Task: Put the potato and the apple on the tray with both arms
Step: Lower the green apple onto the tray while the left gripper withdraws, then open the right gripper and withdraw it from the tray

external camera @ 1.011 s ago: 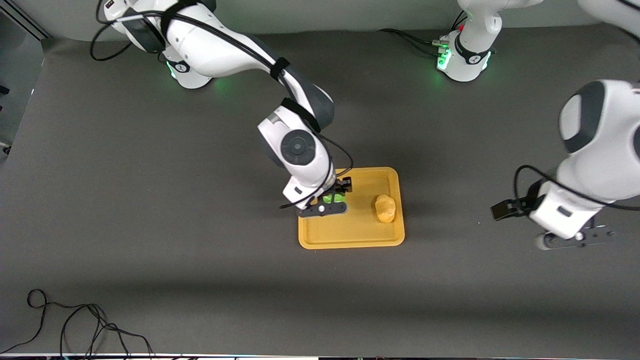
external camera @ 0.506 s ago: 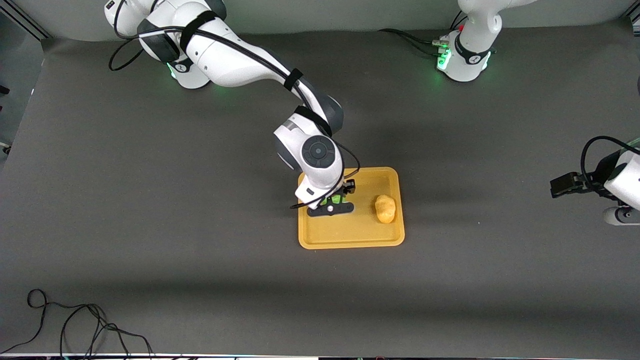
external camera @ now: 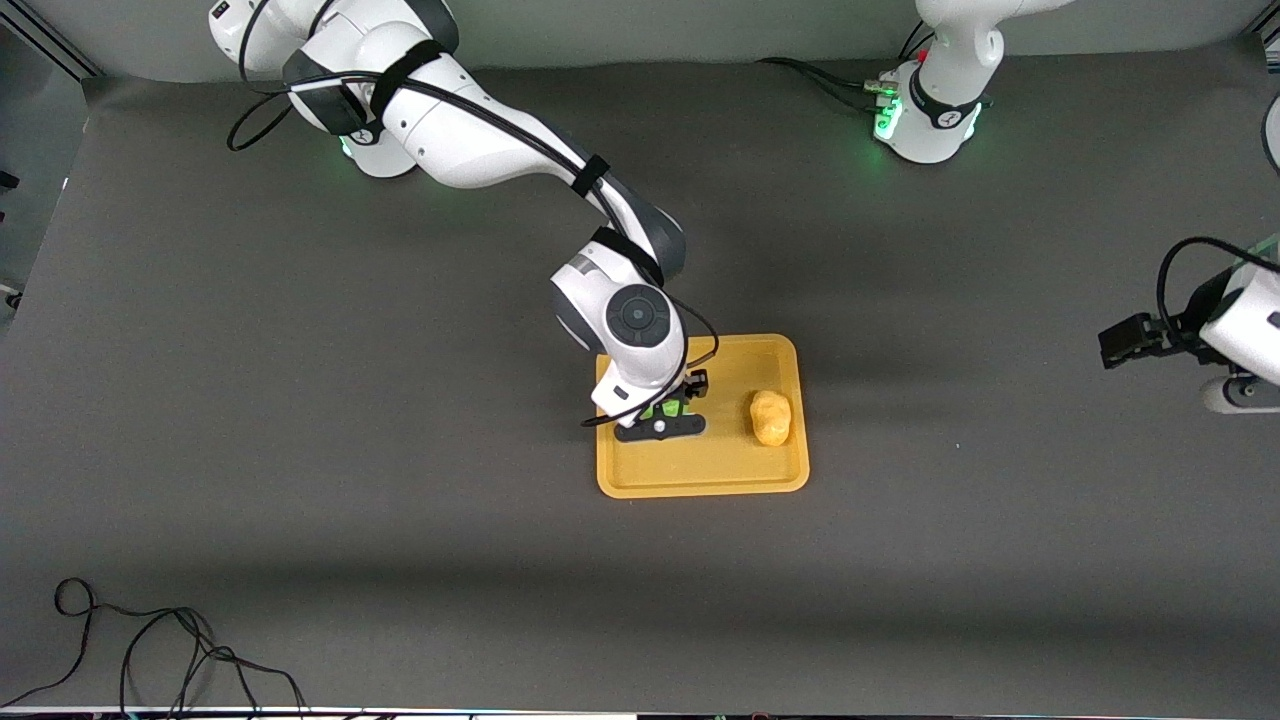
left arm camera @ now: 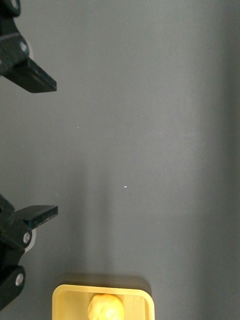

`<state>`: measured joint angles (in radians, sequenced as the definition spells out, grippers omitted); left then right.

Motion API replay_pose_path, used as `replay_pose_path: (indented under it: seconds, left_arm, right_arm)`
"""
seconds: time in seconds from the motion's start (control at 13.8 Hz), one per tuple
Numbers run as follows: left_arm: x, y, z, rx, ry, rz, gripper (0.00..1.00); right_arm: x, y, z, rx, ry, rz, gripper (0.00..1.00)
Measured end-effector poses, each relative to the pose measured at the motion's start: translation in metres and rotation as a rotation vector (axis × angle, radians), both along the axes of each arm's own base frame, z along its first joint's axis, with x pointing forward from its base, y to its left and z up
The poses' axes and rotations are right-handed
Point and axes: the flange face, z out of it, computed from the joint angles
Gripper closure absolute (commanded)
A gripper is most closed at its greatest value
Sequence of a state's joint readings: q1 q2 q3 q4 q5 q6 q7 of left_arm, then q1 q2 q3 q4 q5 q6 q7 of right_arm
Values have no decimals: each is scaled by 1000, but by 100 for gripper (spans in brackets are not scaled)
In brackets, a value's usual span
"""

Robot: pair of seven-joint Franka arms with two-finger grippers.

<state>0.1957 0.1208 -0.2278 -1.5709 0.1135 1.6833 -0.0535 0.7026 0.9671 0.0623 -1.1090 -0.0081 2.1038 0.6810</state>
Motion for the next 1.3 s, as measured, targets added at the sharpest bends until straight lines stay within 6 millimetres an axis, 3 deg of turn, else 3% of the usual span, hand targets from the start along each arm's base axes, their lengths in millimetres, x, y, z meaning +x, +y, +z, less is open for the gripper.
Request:
replay_pose_path:
  seconds: [0.22, 0.36, 0.58, 0.87, 0.94, 1.3]
  left_arm:
    - [-20, -8, 18, -19, -10, 1, 0]
    - [-24, -8, 19, -63, -6, 16, 0]
    - [-25, 4, 15, -86, 1, 44, 0]
    - [-21, -15, 19, -88, -38, 11, 0]
    - [-21, -15, 19, -87, -40, 11, 0]
    - [-22, 26, 20, -82, -62, 83, 0]
  right_arm:
    - [2, 1, -3, 16, -18, -7, 54]
    - [3, 2, -7, 20, -22, -9, 53]
    - [3, 1, -10, 18, -20, -10, 27]
    - [3, 1, -10, 20, -21, -11, 2]
    - [3, 2, -9, 20, -22, -11, 0]
    - [8, 4, 5, 38, -43, -14, 0]
